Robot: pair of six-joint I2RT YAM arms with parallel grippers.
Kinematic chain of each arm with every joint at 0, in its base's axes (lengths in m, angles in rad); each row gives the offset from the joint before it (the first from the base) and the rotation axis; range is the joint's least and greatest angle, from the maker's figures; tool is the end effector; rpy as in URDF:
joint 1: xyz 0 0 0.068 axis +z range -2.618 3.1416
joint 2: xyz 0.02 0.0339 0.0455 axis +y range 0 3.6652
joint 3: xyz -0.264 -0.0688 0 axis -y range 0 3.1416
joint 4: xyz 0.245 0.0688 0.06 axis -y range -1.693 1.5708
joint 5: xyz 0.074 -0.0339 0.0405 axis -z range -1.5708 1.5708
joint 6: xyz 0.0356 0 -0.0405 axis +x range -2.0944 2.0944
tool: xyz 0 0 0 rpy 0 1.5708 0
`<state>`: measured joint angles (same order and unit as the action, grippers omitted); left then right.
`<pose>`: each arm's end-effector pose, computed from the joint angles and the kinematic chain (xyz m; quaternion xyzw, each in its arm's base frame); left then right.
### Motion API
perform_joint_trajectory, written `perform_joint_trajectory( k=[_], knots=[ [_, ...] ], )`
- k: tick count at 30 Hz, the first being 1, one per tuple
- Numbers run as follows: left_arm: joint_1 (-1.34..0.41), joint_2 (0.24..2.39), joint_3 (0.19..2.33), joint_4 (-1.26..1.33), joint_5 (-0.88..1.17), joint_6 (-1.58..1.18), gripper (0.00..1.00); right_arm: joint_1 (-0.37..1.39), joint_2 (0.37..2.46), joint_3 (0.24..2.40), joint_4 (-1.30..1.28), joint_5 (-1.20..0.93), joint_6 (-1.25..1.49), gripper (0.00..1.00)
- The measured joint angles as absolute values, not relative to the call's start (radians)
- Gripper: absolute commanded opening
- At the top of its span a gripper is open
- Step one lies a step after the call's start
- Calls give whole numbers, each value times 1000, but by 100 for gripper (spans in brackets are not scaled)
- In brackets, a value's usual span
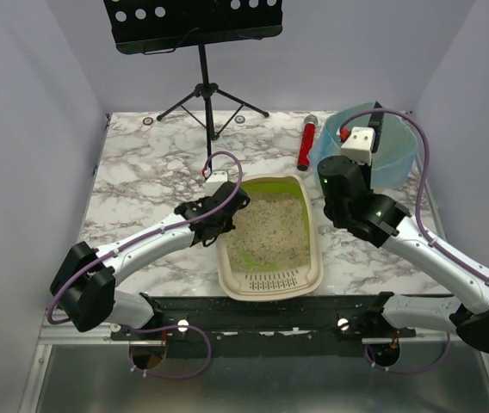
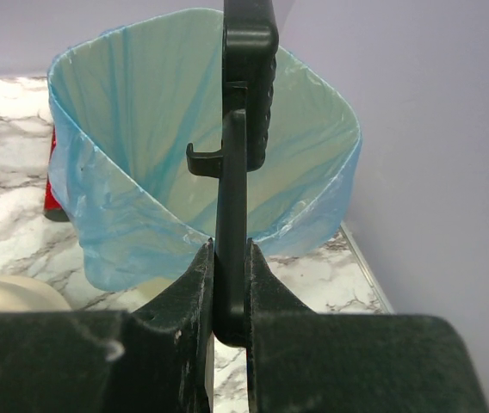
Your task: Clean the litter box
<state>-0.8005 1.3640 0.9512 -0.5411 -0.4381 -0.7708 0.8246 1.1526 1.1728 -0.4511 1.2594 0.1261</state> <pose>0.2029 -0.1874 0.2419 -0.0522 0.9309 -0.0632 0.3559 0.1835 0.1486 0.3842 0.0657 0.7481 -0.2413 0.6147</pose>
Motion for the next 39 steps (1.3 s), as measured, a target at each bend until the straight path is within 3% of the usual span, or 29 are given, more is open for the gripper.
perform_joint_trajectory(
  k=[4,11,22,39],
  knots=[
    [-801,1365,952,-541,-439,-768,0,825,1151,1173,-456,1259,104,10],
    [-798,1369,954,-528,-423,-698,0,825,1089,1173,-465,1245,131,4],
    [-798,1387,954,-455,-352,-563,0,823,697,1032,-411,957,334,4],
    [-804,1488,1047,-511,-388,-609,0,823,698,923,-400,636,640,1]
  ],
)
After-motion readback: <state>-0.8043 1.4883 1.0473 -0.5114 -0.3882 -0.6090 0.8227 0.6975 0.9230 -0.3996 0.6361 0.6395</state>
